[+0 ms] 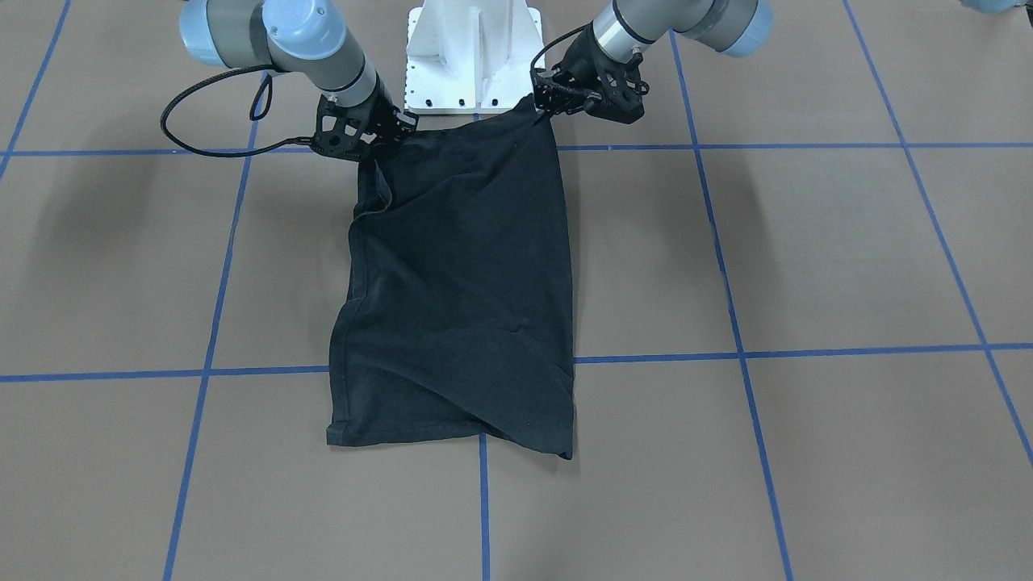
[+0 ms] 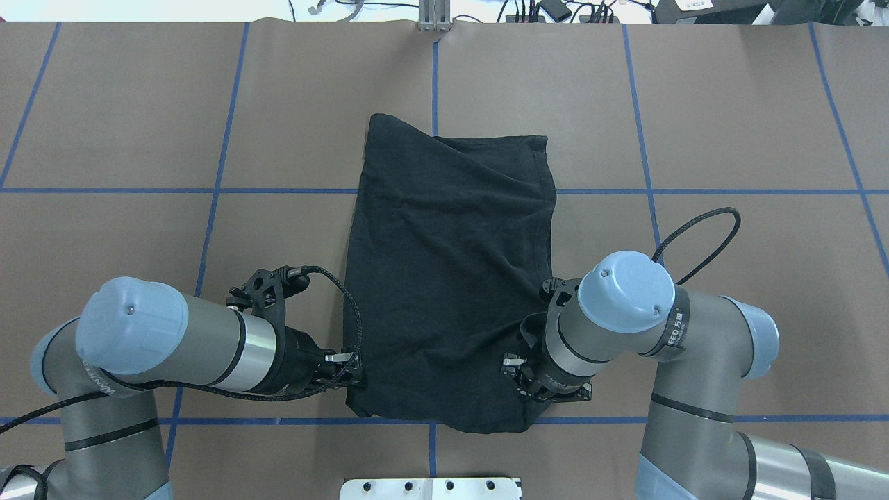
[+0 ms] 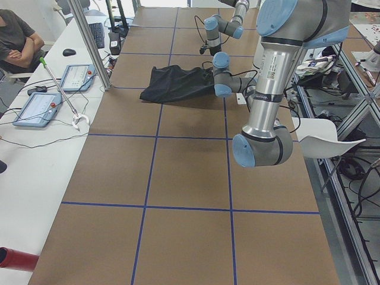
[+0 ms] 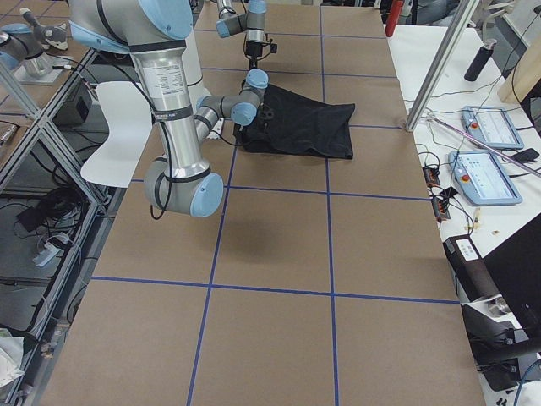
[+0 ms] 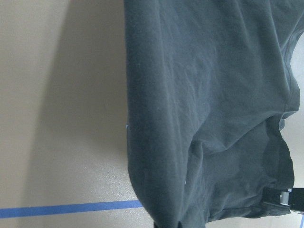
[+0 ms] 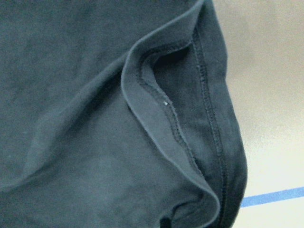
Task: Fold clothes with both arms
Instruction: 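Hold the near corners with both grippers while the right gripper adjusts its grip, then lift both held near corners and carry them over the shirt away from the robot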
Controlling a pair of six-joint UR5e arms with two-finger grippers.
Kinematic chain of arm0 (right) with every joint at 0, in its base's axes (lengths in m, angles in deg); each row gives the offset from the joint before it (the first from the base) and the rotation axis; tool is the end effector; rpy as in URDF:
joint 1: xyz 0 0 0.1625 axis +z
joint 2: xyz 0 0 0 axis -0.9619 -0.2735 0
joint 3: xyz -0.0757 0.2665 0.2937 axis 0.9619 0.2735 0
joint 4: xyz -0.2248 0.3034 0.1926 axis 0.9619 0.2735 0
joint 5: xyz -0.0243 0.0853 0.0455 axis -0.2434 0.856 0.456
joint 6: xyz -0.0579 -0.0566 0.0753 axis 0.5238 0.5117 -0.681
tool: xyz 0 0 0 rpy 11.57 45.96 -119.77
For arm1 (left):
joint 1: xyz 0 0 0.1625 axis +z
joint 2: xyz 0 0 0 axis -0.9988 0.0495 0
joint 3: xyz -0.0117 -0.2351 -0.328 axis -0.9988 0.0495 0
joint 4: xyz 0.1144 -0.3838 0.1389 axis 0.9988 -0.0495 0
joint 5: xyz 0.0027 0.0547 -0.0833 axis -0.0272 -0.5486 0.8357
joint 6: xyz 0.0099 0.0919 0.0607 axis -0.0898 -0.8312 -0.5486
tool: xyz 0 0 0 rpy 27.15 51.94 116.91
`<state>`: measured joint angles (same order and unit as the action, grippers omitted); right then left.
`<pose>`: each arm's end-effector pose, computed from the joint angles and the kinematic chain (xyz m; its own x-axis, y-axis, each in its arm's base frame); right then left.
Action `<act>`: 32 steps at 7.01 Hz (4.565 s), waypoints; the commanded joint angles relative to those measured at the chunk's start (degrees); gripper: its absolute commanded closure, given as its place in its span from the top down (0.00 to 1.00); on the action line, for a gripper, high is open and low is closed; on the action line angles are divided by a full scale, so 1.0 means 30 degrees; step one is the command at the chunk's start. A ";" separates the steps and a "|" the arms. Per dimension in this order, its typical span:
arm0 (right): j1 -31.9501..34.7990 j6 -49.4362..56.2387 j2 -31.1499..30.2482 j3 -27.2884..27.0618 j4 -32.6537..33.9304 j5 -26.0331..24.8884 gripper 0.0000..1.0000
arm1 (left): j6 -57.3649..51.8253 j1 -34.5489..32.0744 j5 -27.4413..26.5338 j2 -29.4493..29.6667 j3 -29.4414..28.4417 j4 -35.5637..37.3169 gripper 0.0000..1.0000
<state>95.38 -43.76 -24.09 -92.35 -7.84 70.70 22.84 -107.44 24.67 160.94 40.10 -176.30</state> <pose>-0.5127 -0.2819 0.2742 0.6134 0.2910 0.7342 0.0115 0.9263 -0.3767 0.4785 -0.2748 0.2166 0.2584 -0.1818 -0.9488 0.0080 0.9825 -0.1861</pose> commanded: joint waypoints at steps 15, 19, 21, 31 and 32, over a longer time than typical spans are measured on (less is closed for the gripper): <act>0.6796 0.0412 0.2194 0.1797 -0.0592 0.5758 0.00 | 0.1962 -0.5070 0.0586 0.5205 -0.4154 0.0031 0.00; 0.9579 0.0441 0.5946 0.6712 -0.0592 0.5757 0.00 | 0.1846 -0.7563 0.0615 0.5683 -0.6239 -0.0233 0.00; 1.0519 0.0558 0.7206 0.9144 -0.0621 0.5699 0.00 | 0.2021 -0.7597 0.0586 0.6119 -0.8200 -0.1925 0.00; 1.0611 0.0734 0.9058 1.3171 -0.1090 0.3706 0.00 | 0.3392 -0.9033 0.0293 1.1098 -1.7139 -0.5125 0.00; 1.0640 0.0734 0.9059 1.3171 -0.1090 0.3706 0.00 | 0.3949 -0.9004 -0.0751 1.1422 -1.7930 -0.6055 0.00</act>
<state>127.25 -41.55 3.03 -52.89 -11.11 81.86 32.84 -134.52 24.79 193.75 -10.92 -192.20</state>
